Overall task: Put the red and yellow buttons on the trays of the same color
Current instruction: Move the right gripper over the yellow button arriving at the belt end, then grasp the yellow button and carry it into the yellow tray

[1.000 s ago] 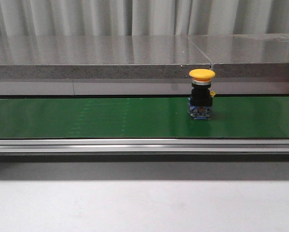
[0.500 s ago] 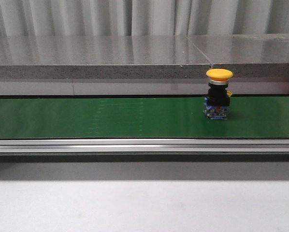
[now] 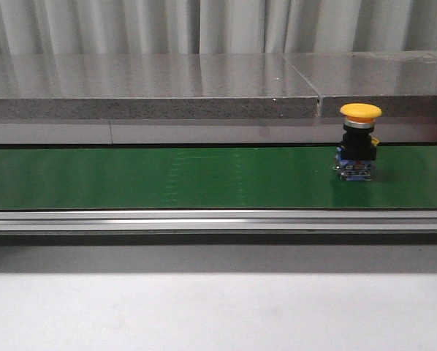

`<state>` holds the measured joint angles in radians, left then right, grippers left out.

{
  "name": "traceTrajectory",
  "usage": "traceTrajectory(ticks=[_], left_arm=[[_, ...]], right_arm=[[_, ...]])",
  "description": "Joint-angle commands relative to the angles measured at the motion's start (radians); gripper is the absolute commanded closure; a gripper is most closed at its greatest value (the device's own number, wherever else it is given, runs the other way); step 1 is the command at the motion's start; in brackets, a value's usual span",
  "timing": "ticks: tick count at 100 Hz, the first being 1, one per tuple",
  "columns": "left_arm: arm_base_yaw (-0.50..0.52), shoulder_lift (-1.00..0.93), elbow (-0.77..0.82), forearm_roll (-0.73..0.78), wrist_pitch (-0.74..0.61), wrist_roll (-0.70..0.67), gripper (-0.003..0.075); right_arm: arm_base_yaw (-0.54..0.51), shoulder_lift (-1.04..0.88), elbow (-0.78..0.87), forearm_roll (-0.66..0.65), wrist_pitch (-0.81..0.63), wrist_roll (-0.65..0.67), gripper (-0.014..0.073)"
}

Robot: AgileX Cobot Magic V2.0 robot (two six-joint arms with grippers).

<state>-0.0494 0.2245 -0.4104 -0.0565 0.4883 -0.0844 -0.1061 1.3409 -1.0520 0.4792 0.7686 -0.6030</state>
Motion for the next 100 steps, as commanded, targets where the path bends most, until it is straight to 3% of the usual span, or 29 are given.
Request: traceTrajectory(ticks=[1, 28, 62, 71, 88, 100], left_arm=[[-0.008, 0.011, -0.027, -0.002, -0.074, -0.001, 0.0739], [-0.008, 0.011, -0.027, -0.002, -0.074, -0.001, 0.0739], [-0.008, 0.011, -0.027, -0.002, -0.074, -0.001, 0.0739], [-0.008, 0.011, -0.027, -0.002, -0.074, -0.001, 0.0739], [-0.008, 0.011, -0.027, -0.002, -0.074, -0.001, 0.0739], [-0.008, 0.011, -0.027, -0.002, -0.074, -0.001, 0.0739]], right_arm=[[0.032, -0.012, -0.023, 0.020, -0.028, -0.027, -0.0010], [0.112, 0.082, -0.023, 0.020, -0.033, -0.027, -0.0010], [0.174, 0.189, -0.023, 0.020, -0.142, -0.027, 0.0006], [0.174, 0.207, -0.023, 0.020, -0.158, -0.027, 0.0092], [0.174, 0.209, -0.024, 0.020, -0.148, -0.027, 0.0373], [0.172, 0.200, -0.024, 0.020, -0.132, -0.027, 0.0454]])
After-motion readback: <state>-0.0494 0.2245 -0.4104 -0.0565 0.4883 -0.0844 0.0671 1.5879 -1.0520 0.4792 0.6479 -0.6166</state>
